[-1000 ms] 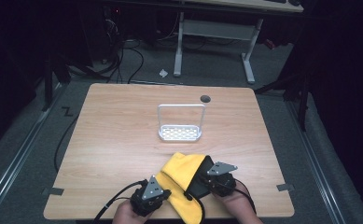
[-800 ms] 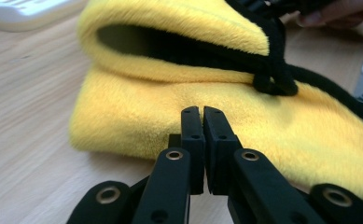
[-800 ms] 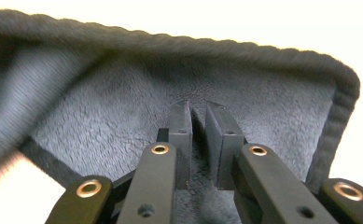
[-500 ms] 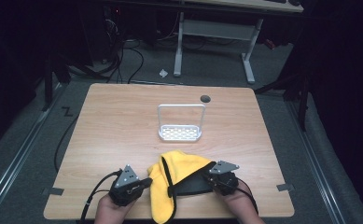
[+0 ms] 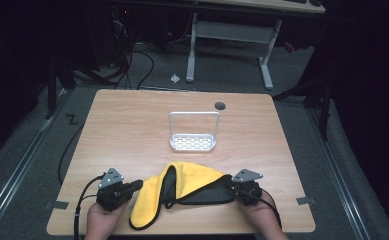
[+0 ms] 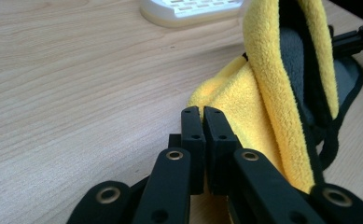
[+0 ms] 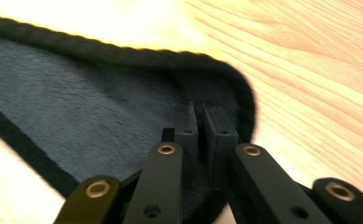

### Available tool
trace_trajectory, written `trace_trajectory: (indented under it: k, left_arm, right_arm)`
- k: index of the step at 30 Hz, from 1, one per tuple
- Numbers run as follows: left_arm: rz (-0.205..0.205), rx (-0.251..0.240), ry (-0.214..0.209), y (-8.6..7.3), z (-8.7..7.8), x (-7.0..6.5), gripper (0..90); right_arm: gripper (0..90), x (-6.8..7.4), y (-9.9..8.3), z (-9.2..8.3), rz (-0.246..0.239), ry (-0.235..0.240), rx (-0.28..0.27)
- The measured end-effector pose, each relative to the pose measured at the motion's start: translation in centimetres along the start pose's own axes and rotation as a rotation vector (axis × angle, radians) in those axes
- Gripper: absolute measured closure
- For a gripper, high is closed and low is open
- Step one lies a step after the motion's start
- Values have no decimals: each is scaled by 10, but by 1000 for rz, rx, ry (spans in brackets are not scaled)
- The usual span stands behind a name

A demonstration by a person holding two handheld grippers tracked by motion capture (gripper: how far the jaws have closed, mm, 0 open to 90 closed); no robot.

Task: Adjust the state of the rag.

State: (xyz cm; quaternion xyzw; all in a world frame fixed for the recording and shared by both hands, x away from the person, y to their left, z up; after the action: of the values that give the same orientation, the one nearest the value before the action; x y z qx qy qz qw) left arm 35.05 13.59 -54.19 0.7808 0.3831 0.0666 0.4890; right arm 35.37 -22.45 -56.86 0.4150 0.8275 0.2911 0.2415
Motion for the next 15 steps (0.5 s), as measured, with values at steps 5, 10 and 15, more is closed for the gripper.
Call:
trace_trajectory:
  k: [5, 10, 15]
  left_arm:
    - [-6, -14, 34, 1, -5, 3, 873]
    - [14, -1, 5, 1, -1, -7, 770]
    - [55, 7, -50, 3, 9, -29, 631]
  right_arm:
    - [859, -11, -3, 0, 16, -40, 5]
    - [797, -13, -3, -2, 34, -42, -3]
    - [670, 4, 12, -15, 37, 12, -95]
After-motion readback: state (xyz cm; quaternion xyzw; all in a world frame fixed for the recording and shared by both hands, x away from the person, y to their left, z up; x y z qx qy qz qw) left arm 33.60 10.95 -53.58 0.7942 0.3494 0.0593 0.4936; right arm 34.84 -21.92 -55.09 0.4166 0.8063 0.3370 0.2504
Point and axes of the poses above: each handheld gripper's, and its own axes: z roughly forward along the jaws, y roughly out of its top, x roughly to its left, the point moved 6 cm from there along z, roughly forward along the jaws, and after that the axes turned 5 degrees about -y, right-handed, at the moved point
